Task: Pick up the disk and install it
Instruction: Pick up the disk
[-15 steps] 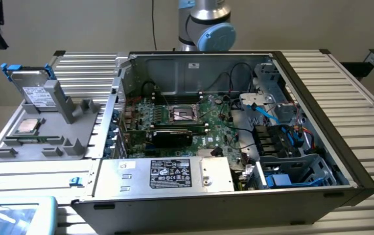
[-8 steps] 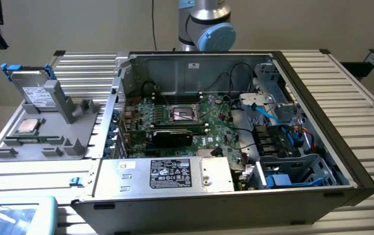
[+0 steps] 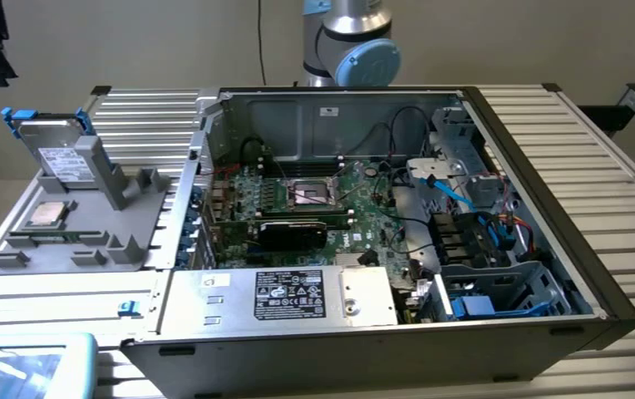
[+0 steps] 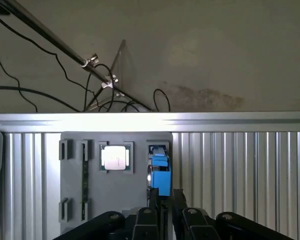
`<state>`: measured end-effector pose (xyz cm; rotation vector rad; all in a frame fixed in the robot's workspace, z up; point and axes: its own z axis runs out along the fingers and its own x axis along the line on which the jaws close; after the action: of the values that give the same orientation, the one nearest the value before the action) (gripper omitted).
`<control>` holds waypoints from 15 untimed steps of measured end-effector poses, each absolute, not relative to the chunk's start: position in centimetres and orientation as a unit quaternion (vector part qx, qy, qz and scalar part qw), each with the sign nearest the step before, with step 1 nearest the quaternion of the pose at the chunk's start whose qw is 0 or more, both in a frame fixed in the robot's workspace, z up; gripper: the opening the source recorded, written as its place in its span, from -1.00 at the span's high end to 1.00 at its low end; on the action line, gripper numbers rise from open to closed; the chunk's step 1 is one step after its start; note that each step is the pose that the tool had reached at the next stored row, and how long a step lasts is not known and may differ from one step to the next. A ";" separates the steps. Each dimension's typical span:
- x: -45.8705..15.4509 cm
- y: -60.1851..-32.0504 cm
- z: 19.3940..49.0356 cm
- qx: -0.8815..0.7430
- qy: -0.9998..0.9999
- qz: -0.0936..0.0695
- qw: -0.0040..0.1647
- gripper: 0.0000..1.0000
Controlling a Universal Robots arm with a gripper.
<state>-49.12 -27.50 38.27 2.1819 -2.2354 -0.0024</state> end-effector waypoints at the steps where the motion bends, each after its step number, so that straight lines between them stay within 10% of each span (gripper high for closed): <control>1: -49.1 -27.5 38.3 0.698 -0.716 -0.001 0.009 0.39; 8: -49.1 -27.3 37.9 0.698 -0.716 0.006 0.016 -0.09; 15: -49.2 -26.6 36.8 0.698 -0.715 0.009 0.018 -0.09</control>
<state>-49.18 -26.61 36.76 2.1688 -2.2221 0.0286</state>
